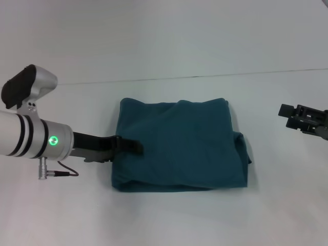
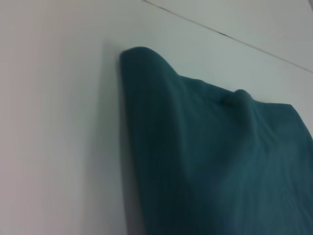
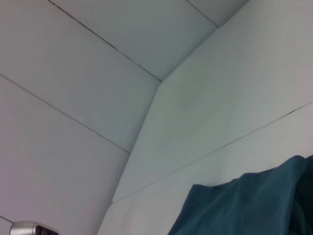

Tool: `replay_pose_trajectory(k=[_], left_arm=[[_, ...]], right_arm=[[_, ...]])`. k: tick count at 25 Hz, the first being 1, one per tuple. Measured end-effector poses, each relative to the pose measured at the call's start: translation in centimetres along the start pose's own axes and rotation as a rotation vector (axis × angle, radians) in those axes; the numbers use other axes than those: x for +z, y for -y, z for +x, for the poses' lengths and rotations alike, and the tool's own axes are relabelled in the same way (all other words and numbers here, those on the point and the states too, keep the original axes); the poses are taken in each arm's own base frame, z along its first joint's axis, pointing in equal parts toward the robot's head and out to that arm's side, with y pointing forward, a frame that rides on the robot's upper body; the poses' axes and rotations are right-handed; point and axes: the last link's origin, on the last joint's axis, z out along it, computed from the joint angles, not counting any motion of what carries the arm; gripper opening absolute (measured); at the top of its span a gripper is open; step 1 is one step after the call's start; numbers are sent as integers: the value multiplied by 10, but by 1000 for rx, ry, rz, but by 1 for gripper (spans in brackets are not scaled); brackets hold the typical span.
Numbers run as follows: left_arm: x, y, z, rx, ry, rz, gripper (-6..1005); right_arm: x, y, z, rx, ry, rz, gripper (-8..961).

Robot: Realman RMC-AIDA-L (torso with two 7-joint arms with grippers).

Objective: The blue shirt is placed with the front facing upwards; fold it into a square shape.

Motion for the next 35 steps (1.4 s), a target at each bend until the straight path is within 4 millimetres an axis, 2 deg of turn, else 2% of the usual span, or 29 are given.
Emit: replay_pose_trajectory(k=[6, 17, 24, 27, 35], left_arm=[[0, -6, 1, 3, 21, -18, 787], [0, -5, -2, 2, 35, -22, 389], [-3, -11, -8, 9, 82, -53, 234], [-14, -9, -16, -8, 83, -71, 168], [-53, 17, -43, -101, 57, -81, 120]], right_arm=[[-1, 0, 0, 6, 15, -5, 945], [-1, -1, -1, 15, 24, -12, 945], [-2, -1, -1, 21, 34, -13, 945], [-2, -1, -2, 22, 35, -12, 945], [1, -1, -2, 31, 43, -19, 945]])
